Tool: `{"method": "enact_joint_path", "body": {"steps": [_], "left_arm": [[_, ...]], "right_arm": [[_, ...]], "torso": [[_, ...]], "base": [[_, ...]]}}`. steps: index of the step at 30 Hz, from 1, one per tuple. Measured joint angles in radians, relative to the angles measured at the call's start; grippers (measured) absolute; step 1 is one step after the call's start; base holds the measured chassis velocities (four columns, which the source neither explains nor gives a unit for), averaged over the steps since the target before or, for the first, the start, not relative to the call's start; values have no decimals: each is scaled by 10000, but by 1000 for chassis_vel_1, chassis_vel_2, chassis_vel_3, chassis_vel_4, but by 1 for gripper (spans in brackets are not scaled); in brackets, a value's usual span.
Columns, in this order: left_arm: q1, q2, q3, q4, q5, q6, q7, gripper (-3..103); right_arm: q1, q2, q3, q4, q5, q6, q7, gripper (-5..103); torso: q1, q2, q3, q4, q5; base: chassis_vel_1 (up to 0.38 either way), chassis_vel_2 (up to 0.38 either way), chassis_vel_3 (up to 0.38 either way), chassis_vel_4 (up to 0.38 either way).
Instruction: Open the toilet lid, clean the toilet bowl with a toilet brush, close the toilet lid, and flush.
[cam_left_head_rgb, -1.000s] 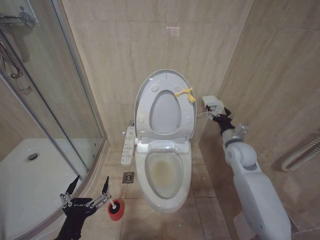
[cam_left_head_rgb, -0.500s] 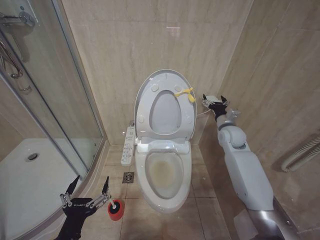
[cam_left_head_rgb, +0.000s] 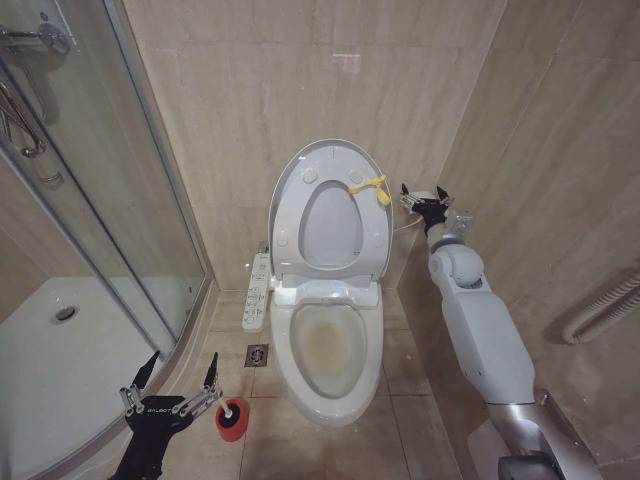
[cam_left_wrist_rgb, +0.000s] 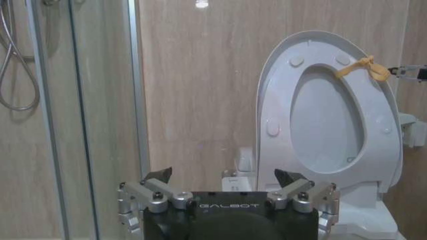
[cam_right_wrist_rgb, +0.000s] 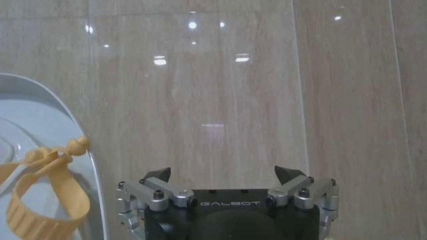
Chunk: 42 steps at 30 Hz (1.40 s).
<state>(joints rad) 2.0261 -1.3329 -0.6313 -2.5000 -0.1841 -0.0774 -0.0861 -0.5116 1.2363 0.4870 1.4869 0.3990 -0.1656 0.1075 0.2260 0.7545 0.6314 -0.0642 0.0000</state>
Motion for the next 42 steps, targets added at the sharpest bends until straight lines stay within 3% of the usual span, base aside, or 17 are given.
{"method": "enact_joint_path", "body": {"steps": [19,25,42], "left_arm": [[0,0,-1,0,0,0,0,100],[0,1,0,0,0,0,0,100],[0,0,0,0,0,0,0,100]], "right_arm": [[95,0,-123,-97,-46,151,31,100],[109,56,-371,-278,-281,472,180,100],[647,232,-1151,-529,-394,404,442,100]], "torso": [[3,-1,1,4,0],[2,-1,1,-1,0],[1,0,0,-1,1]], "base": [[-66,69,60,-64],[-12,20,16,-18],[0,0,0,0]]}}
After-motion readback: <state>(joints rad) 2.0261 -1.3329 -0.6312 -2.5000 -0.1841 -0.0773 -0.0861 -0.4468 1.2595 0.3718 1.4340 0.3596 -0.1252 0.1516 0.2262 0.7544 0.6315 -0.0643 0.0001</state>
